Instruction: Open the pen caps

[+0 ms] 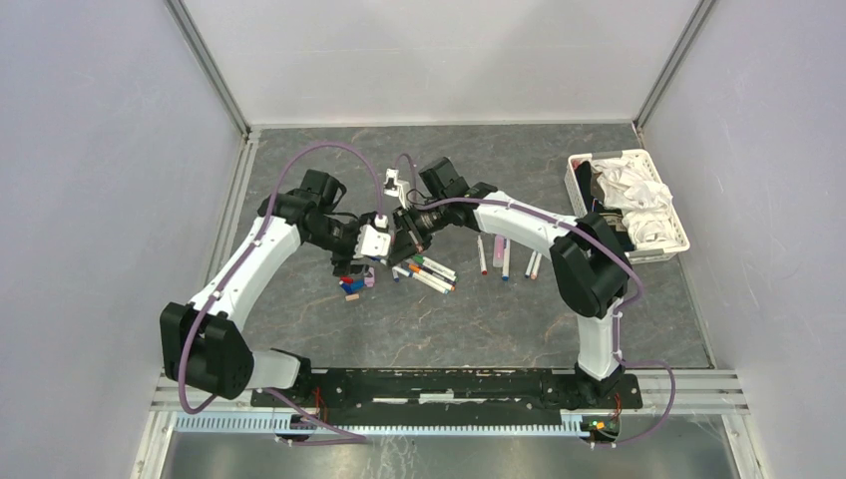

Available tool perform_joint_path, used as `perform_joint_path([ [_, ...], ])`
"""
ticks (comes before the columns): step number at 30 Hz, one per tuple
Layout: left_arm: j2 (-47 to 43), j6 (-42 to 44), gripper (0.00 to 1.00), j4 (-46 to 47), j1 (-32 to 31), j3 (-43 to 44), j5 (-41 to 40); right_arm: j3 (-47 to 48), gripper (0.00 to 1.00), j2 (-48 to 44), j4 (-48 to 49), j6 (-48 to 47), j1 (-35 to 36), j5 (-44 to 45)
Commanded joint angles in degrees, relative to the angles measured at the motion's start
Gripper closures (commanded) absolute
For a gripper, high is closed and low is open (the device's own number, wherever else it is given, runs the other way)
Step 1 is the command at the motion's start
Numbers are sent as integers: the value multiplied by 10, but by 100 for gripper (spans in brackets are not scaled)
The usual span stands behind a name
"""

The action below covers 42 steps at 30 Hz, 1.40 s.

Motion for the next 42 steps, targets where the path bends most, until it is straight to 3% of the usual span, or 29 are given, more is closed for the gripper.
perform_joint_path([
  [1, -2, 44, 24, -4, -14, -17, -32, 15, 100, 14, 35, 30, 2, -49],
  [9, -5, 50, 67, 12, -20, -27, -41, 16, 100, 22, 55, 50, 6, -63],
  [12, -5, 49, 79, 10, -22, -25, -36, 14, 87, 28, 67, 59, 12, -67],
  [15, -4, 46, 97, 8, -23, -22, -36, 14, 70, 35, 72, 63, 16, -67],
  [19, -5, 46, 98, 2, -22, -19, -39, 15, 63, 46, 69, 61, 21, -67],
  [22, -5, 47, 98, -1, -23, -15, -44, 24, 66, 55, 53, 51, 21, -64],
  [26, -3, 56, 98, 1, -22, -15, -84, 29, 93, 55, 25, 30, 21, -52],
  [28, -2, 56, 98, 8, -21, -17, -115, 28, 100, 53, 2, 9, 19, -43],
  [35, 7, 76, 98, 93, 8, -48, -265, -43, 100, 12, -36, -39, 2, -10],
  [42, 22, 93, 98, 98, 69, -26, -233, -122, 100, -44, -20, -45, -22, -2],
])
